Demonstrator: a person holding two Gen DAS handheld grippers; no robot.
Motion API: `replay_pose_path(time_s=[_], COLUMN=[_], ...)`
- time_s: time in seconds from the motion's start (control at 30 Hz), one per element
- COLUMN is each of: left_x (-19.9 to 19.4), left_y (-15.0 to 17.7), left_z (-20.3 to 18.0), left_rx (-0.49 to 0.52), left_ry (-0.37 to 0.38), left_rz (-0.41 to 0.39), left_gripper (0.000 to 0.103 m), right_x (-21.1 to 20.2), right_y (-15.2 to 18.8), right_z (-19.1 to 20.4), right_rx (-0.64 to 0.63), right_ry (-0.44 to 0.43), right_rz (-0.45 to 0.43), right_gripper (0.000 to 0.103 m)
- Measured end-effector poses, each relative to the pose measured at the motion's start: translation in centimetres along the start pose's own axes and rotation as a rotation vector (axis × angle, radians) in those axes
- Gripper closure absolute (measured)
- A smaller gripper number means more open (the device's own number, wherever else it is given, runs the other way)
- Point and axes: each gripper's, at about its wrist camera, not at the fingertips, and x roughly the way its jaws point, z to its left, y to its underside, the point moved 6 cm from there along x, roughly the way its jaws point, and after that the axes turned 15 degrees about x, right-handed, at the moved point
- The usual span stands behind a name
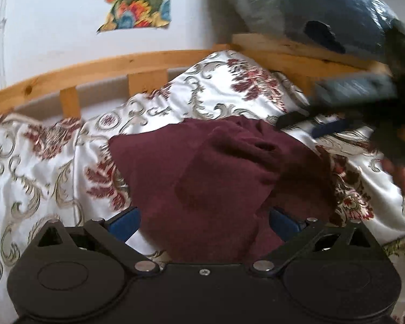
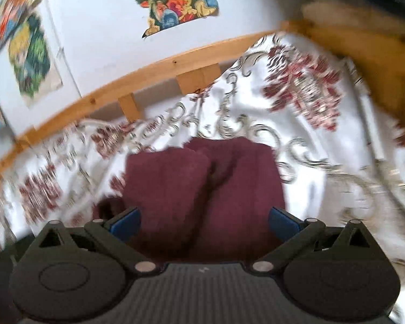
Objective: Fold small clothes
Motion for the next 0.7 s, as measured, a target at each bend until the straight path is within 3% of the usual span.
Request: replay_pose_path(time_s=[0.13, 0.4, 0.5, 0.53, 0.7], left_x=[0.5, 0.7, 0.6, 0.6, 0.5], left_y=[0.4, 0.7, 0.8, 0.8, 0.6], left_z=[-0.5, -0.6, -0.9, -1.0, -1.3], left_rx=[0.026, -0.002, 0.003, 0.006, -0.021], left_ry=[-0.003, 0.053, 0.061, 0.064, 0.097], left_rz=[0.022, 0.02, 0.008, -0.002, -0.027], left_gripper=[0.012, 0.028, 0.033, 0.034, 0.034], right_x=[3.7, 8.1, 8.7, 8.7, 7.0], right_y=[-1.6, -2.1, -2.1, -2.2, -2.6], right_z=[0.6, 1.0, 1.0, 1.0, 2.1], right_rx=[0.079, 0.084, 0.06, 0.044, -0.034], right_ry=[-0.058, -0.002, 0.037, 0.06, 0.055], right_rz=[0.069, 0.098, 0.089, 0.071, -0.018], right_gripper=[0.0, 0.032, 0.065, 0.083, 0.091])
